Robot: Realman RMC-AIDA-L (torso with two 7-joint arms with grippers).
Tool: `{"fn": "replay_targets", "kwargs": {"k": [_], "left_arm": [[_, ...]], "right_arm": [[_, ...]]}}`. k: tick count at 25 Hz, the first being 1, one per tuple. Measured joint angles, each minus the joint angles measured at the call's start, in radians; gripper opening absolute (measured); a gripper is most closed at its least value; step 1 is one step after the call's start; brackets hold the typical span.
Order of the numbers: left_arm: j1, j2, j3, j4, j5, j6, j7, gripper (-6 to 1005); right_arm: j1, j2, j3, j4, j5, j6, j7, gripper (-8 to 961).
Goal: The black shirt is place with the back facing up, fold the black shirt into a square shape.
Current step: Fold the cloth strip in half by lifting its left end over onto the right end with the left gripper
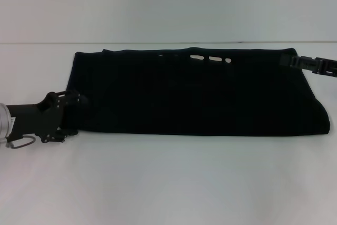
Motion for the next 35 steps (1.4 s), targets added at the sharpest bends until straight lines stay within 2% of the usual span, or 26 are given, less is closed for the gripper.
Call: {"fn": "replay_targets", "kwargs": {"k": [35], "left_arm": [[0.012,-0.006,0.000,-0.013,-0.004,-0.058,-0.006,896]], "right_arm": [[0.000,0.000,-0.003,0.000,0.012,0.024,0.004,927]]}}
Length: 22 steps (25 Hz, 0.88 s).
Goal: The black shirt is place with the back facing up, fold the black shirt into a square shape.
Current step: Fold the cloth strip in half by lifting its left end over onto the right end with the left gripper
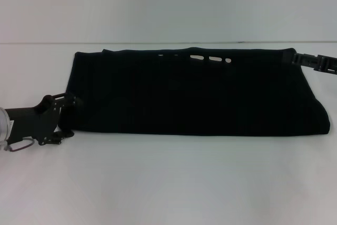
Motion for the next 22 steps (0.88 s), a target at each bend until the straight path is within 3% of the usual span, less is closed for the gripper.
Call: {"fn": "replay_targets", "kwargs": {"k": [22], "left_arm": [[-0.013,0.005,0.006,0.000,-0.018,-0.025,0.031,852]], "right_arm": [[0.002,0.000,0.003,0.000,0.000,0.000,0.002,927]]}}
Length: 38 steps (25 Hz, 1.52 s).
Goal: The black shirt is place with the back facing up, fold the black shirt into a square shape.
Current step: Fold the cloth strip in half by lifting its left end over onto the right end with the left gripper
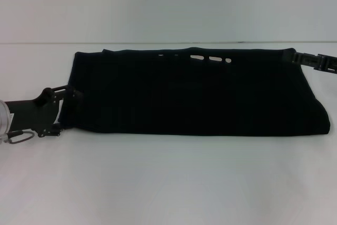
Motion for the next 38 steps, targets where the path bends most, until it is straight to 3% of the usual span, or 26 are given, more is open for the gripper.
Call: {"fn": "replay_targets", "kwargs": {"k": [26,37,38], "left_arm": [[0.005,-0.001,0.004,0.001,0.000,0.032,0.209,760],[0.009,-0.003,0.020,0.000,0.002,0.026,0.228,529],[0.009,-0.003,0.020,0.000,0.002,0.025,0.231,408]], "right_arm": [[0.000,-0.002,-0.002,0.000,0.000,0.002,-0.004,927],[0.000,-0.002,-0.002,0.000,0.000,0.001,-0.009,927],[0.000,-0.002,-0.002,0.000,0.000,0.001,-0.009,927]]}}
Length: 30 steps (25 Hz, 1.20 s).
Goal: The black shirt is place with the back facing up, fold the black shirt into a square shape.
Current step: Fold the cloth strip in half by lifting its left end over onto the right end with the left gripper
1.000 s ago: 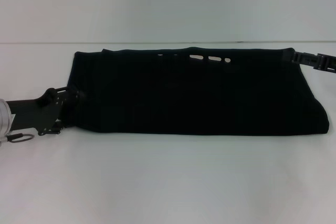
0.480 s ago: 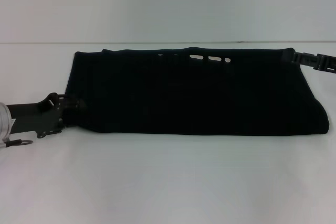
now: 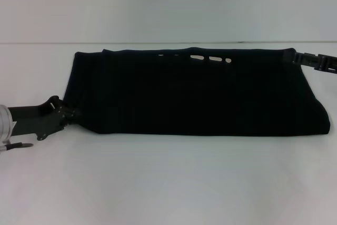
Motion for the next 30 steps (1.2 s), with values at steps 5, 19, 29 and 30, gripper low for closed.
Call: {"fn": "replay_targets", "kwargs": {"k": [5,19,29,30], "left_arm": [[-0.003,0.000,0.011,0.000,0.000,-0.002,0.017,136],[0.048,0.003,0.002,0.089,-0.009,0.024,0.247,38],[0.148,0.012,0.001,0.235,-0.003,0.086,0.292,39],[0.159,0.014,0.001,0.253,0.001,0.089,0.292,38]], "right_arm": [[0.000,0.000,0.001,0.000,0.000,0.000,0.000,927],[0.000,0.013,-0.001,0.001,0.025,0.015,-0.002,927],[0.003,0.030,-0.006,0.004,0.060,0.051,-0.002,927],[0.005,0.032,-0.006,0.004,0.061,0.056,-0.002,927]]}}
